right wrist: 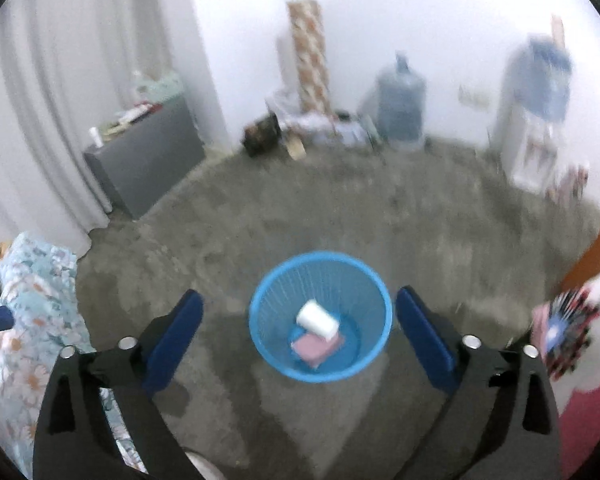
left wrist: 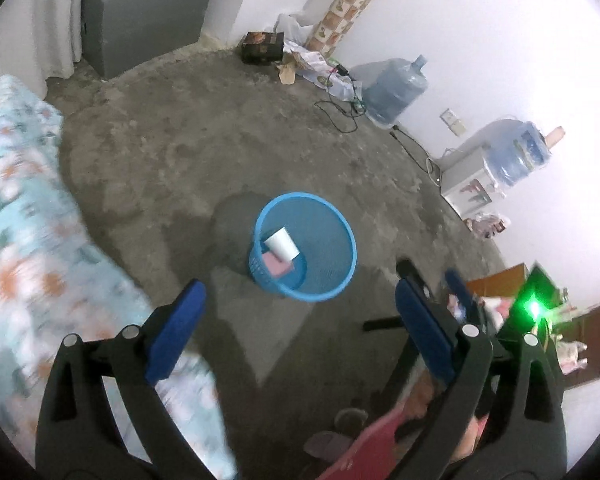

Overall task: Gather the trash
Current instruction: 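Carry cup and sponge to the blue wastebasket and open both tools, then grasp the blue tablet box with the left tool while the right tool grasps the clear cup, then carry box and clear cup to the wastebasket and release both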

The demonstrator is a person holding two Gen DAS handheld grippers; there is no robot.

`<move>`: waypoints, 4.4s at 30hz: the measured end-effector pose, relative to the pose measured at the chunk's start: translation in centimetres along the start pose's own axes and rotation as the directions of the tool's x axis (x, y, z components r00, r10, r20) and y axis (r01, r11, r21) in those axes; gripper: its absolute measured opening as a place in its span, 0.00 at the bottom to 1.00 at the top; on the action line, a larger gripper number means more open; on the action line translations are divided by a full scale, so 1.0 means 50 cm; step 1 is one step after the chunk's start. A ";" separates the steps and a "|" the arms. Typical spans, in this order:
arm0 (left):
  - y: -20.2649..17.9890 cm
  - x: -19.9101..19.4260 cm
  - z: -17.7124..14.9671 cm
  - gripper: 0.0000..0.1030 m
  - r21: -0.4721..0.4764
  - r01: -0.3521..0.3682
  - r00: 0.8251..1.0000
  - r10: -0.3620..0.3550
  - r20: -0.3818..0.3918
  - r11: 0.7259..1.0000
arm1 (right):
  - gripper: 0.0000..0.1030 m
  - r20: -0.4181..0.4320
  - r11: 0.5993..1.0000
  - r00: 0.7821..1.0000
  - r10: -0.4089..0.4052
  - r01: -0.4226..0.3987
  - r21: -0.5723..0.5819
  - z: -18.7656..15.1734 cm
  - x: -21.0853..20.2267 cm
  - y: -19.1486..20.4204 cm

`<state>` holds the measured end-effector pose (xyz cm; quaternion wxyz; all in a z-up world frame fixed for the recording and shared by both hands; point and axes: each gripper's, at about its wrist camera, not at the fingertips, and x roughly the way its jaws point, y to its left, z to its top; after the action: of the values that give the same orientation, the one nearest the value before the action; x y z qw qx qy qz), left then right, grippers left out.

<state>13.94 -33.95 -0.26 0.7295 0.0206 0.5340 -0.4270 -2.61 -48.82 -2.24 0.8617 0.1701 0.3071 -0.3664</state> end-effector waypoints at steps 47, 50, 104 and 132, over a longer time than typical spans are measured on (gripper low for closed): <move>0.824 -0.579 -0.486 0.91 -0.652 -0.008 0.817 0.381 0.432 0.758 | 0.94 -0.365 0.483 0.526 0.768 -0.850 -0.210 -0.057 -0.262 0.733; 0.847 -0.560 -0.476 0.91 -0.649 0.038 0.849 0.318 0.422 0.760 | 0.94 -0.453 0.462 0.446 0.772 -0.883 -0.083 -0.003 -0.178 0.779; 0.829 -0.628 -0.531 0.65 -0.667 0.136 0.796 0.320 0.513 0.732 | 0.69 -0.473 0.581 0.613 0.632 -0.780 -0.235 0.086 -0.012 0.976; 0.363 -0.513 -0.225 0.65 -0.217 0.128 0.884 -0.013 0.466 0.968 | 0.69 -0.267 0.725 0.693 0.670 -0.688 0.031 0.161 -0.165 0.296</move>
<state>15.40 -1.54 7.64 0.8162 -0.1898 0.3936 -0.3779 7.08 -38.69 10.23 0.8934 0.2869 0.3453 0.0145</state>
